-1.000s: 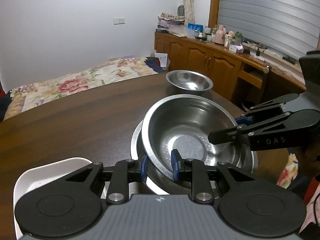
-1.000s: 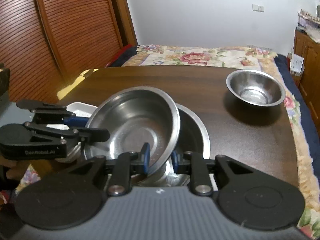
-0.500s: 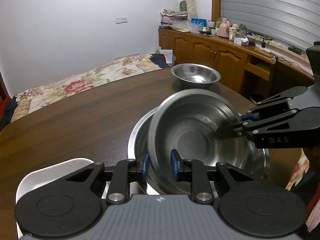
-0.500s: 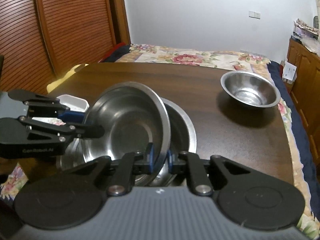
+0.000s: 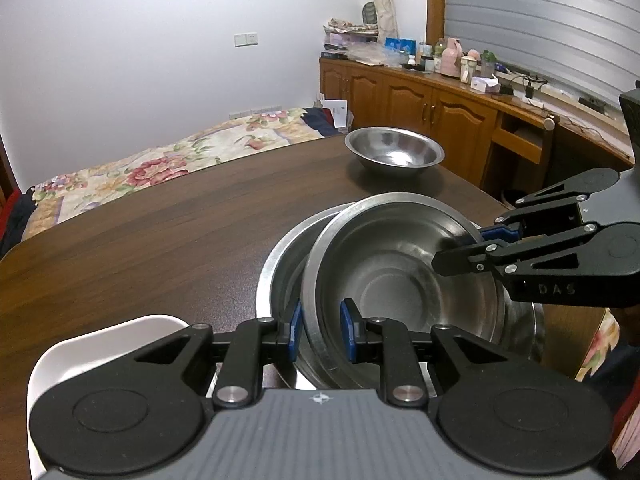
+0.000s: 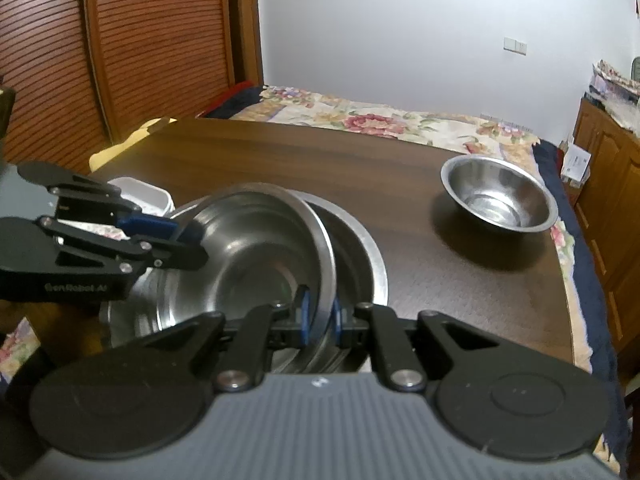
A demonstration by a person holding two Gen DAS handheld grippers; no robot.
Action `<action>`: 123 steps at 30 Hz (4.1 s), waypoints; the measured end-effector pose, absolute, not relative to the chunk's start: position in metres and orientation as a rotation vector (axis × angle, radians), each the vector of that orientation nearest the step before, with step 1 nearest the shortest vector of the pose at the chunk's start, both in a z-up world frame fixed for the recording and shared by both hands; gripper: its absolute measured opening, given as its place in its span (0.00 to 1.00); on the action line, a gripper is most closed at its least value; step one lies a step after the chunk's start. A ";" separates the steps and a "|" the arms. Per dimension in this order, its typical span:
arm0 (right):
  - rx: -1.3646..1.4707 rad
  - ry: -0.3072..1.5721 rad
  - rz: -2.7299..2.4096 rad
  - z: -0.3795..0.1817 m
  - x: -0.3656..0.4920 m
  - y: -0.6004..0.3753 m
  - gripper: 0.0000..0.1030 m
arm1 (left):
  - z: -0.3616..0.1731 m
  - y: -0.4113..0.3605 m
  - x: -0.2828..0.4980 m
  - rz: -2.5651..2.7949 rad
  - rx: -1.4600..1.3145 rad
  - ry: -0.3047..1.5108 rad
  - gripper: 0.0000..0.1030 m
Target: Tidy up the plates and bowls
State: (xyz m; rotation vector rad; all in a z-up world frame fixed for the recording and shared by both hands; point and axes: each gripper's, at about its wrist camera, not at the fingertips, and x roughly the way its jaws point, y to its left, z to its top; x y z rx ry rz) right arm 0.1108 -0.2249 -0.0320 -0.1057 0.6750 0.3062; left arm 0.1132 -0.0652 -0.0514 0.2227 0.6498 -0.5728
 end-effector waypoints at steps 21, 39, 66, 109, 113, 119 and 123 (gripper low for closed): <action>-0.057 0.597 0.266 -0.032 0.109 -0.232 0.15 | -0.053 -0.065 0.113 -0.563 0.204 0.640 0.23; 0.061 0.496 0.219 -0.013 0.102 -0.257 0.32 | -0.031 -0.064 0.119 -0.565 0.172 0.598 0.30; 0.093 0.413 0.065 -0.020 0.148 -0.327 0.69 | 0.009 -0.135 0.198 -0.630 0.196 0.550 0.74; 0.258 0.581 0.110 -0.059 0.218 -0.369 0.63 | -0.046 -0.224 0.328 -0.755 0.207 0.871 0.43; 0.266 0.596 0.106 -0.062 0.221 -0.369 0.56 | -0.051 -0.225 0.331 -0.766 0.197 0.904 0.26; 0.271 0.606 0.119 -0.063 0.222 -0.368 0.32 | -0.051 -0.224 0.327 -0.765 0.202 0.900 0.17; 0.274 0.607 0.116 -0.062 0.223 -0.369 0.28 | -0.046 -0.221 0.324 -0.766 0.196 0.886 0.17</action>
